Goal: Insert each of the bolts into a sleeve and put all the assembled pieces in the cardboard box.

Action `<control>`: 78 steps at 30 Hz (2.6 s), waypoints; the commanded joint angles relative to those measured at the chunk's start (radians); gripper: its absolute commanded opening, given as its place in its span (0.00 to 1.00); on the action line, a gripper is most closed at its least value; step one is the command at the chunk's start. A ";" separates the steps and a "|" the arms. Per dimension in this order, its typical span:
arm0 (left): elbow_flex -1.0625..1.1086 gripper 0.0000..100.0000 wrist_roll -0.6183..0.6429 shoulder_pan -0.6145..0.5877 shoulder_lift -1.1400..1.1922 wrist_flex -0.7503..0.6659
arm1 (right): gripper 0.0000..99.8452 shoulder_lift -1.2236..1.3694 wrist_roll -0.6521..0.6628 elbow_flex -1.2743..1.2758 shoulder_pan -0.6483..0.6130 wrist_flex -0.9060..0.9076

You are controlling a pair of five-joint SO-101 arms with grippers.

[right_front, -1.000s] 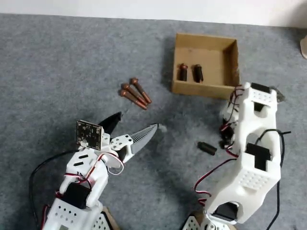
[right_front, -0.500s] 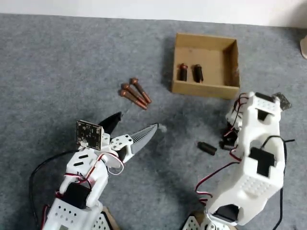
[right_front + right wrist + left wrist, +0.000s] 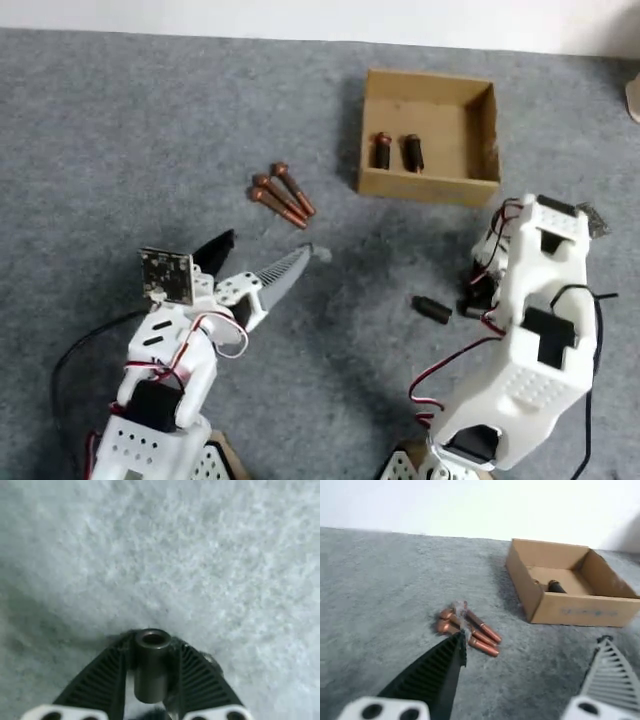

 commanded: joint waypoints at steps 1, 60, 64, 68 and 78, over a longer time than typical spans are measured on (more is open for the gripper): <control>-0.067 0.28 0.028 -0.031 -0.019 0.005 | 0.00 -0.016 0.086 -0.107 -0.019 0.156; -1.006 0.14 0.638 -0.062 1.331 0.249 | 0.00 -0.739 0.046 0.456 -0.390 -0.087; -0.989 0.14 0.700 -0.062 1.336 0.250 | 0.00 -0.739 0.044 0.456 -0.389 -0.085; -1.021 0.14 0.729 -0.062 1.425 0.250 | 0.00 -0.754 0.044 0.458 -0.389 -0.082; -1.379 0.14 0.732 -0.065 1.840 0.384 | 0.00 -0.874 0.044 0.578 -0.392 -0.182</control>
